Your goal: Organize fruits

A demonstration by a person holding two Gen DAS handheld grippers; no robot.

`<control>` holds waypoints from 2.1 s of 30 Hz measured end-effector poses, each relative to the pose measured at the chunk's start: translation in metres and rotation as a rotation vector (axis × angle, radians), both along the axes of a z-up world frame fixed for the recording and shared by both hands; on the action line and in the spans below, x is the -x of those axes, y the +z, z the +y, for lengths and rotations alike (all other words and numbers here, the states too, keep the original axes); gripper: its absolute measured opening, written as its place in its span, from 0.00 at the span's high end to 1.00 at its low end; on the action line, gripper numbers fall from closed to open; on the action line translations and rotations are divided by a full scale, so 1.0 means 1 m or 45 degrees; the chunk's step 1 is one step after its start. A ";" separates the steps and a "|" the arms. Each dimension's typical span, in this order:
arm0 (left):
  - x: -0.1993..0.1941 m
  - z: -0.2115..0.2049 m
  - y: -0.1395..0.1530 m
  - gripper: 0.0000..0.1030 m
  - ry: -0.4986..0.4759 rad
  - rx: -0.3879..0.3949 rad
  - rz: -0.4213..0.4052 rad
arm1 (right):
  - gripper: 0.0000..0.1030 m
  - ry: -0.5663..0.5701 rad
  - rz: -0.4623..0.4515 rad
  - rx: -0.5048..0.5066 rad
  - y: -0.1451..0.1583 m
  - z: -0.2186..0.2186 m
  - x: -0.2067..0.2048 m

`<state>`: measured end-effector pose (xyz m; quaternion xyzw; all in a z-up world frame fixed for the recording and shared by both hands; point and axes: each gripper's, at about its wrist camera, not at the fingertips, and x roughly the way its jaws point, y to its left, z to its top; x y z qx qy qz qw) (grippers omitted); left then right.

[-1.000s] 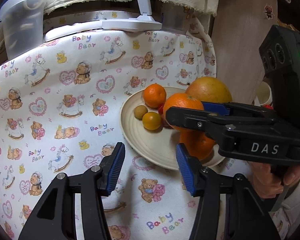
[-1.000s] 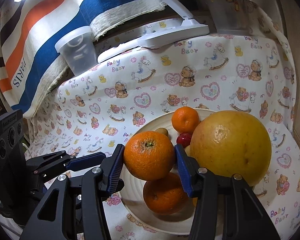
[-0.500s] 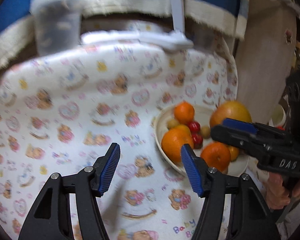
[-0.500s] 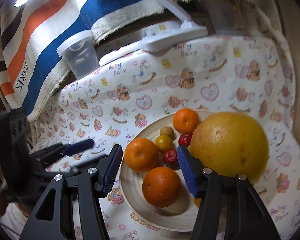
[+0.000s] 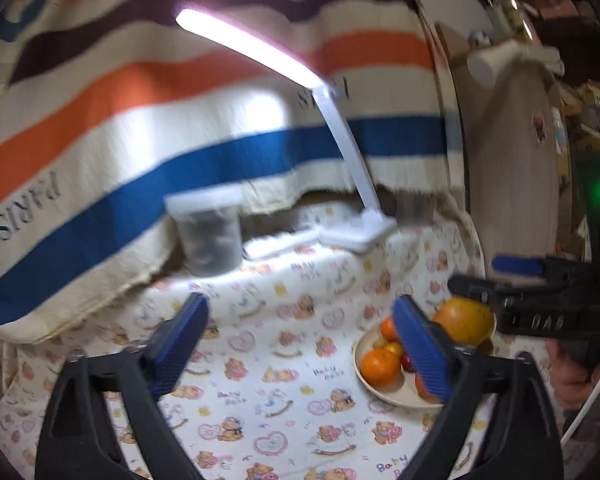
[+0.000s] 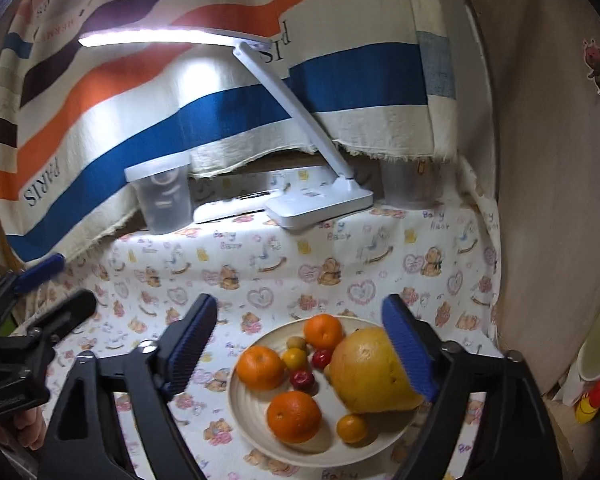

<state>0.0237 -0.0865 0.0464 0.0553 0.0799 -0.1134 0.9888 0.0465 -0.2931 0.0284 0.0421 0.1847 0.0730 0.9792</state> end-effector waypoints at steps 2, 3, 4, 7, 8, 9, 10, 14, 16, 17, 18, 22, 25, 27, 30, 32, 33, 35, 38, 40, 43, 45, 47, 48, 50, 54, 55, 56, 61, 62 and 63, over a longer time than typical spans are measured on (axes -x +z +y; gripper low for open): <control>0.007 0.007 0.005 0.00 0.018 0.052 -0.022 | 0.16 -0.011 -0.019 0.006 0.000 0.001 0.006; 0.009 0.010 0.007 0.00 0.021 0.078 -0.024 | 0.15 -0.014 -0.038 0.008 0.000 0.002 0.009; 0.011 0.013 0.007 0.00 0.025 0.099 -0.023 | 0.13 -0.012 -0.063 0.010 0.000 0.002 0.013; 0.019 0.017 0.005 0.00 0.062 0.103 -0.051 | 0.01 0.001 -0.131 0.014 -0.001 0.004 0.023; 0.021 0.018 0.003 0.00 0.080 0.090 -0.066 | 0.01 0.006 -0.145 0.014 -0.002 0.005 0.025; 0.023 0.018 0.001 0.00 0.103 0.076 -0.077 | 0.01 0.016 -0.151 0.016 -0.004 0.006 0.027; 0.025 0.018 -0.001 0.00 0.120 0.069 -0.077 | 0.01 0.022 -0.147 0.019 -0.005 0.006 0.028; 0.033 0.022 -0.014 0.00 0.115 0.090 -0.072 | 0.01 0.008 -0.152 -0.015 -0.016 0.005 0.028; 0.033 0.023 -0.021 0.00 0.121 0.082 -0.079 | 0.01 0.017 -0.128 -0.010 -0.022 0.007 0.026; 0.032 0.024 -0.025 0.00 0.122 0.089 -0.072 | 0.01 0.016 -0.117 0.005 -0.025 0.009 0.025; 0.029 0.025 -0.028 0.00 0.120 0.102 -0.058 | 0.01 0.007 -0.111 0.020 -0.028 0.011 0.024; 0.017 0.030 -0.043 0.00 0.096 0.144 0.017 | 0.01 -0.013 -0.112 0.073 -0.038 0.015 0.024; 0.015 0.028 -0.051 0.00 0.124 0.095 0.010 | 0.01 -0.026 -0.132 0.114 -0.041 0.018 0.025; 0.012 0.027 -0.054 0.00 0.127 0.079 0.029 | 0.01 -0.008 -0.119 0.110 -0.043 0.019 0.024; 0.009 0.028 -0.056 0.00 0.126 0.107 0.059 | 0.01 -0.002 -0.121 0.125 -0.046 0.021 0.025; 0.006 0.028 -0.057 0.00 0.148 0.101 0.074 | 0.01 -0.013 -0.130 0.138 -0.047 0.022 0.025; 0.005 0.028 -0.058 0.00 0.153 0.103 0.089 | 0.01 -0.019 -0.126 0.138 -0.048 0.022 0.025; 0.000 0.029 -0.060 0.00 0.157 0.107 0.127 | 0.01 -0.037 -0.128 0.135 -0.048 0.021 0.025; -0.007 0.030 -0.063 0.00 0.159 0.109 0.174 | 0.01 -0.064 -0.122 0.126 -0.047 0.018 0.024; -0.005 0.030 -0.063 0.00 0.169 0.103 0.162 | 0.01 -0.086 -0.121 0.132 -0.047 0.018 0.024; -0.007 0.028 -0.064 0.00 0.164 0.090 0.173 | 0.01 -0.089 -0.125 0.145 -0.047 0.019 0.025; -0.006 0.029 -0.063 0.00 0.173 0.095 0.166 | 0.01 -0.091 -0.121 0.146 -0.047 0.019 0.024; -0.005 0.032 -0.063 0.00 0.203 0.109 0.160 | 0.01 -0.095 -0.121 0.142 -0.047 0.019 0.024; -0.006 0.034 -0.063 0.00 0.196 0.118 0.166 | 0.01 -0.095 -0.122 0.142 -0.047 0.019 0.024; -0.006 0.035 -0.063 0.00 0.201 0.119 0.167 | 0.01 -0.094 -0.122 0.144 -0.048 0.019 0.024; -0.006 0.031 -0.063 0.00 0.190 0.099 0.167 | 0.01 -0.094 -0.121 0.145 -0.048 0.019 0.025; -0.006 0.031 -0.063 0.00 0.190 0.096 0.169 | 0.01 -0.093 -0.122 0.145 -0.048 0.019 0.024; -0.006 0.031 -0.063 0.00 0.191 0.098 0.169 | 0.01 -0.092 -0.121 0.145 -0.048 0.019 0.024; -0.006 0.032 -0.063 0.00 0.195 0.104 0.169 | 0.01 -0.091 -0.121 0.144 -0.048 0.019 0.025; -0.006 0.031 -0.063 0.00 0.195 0.102 0.168 | 0.01 -0.092 -0.121 0.144 -0.048 0.019 0.025; -0.006 0.032 -0.063 0.00 0.195 0.102 0.167 | 0.01 -0.093 -0.121 0.145 -0.048 0.019 0.025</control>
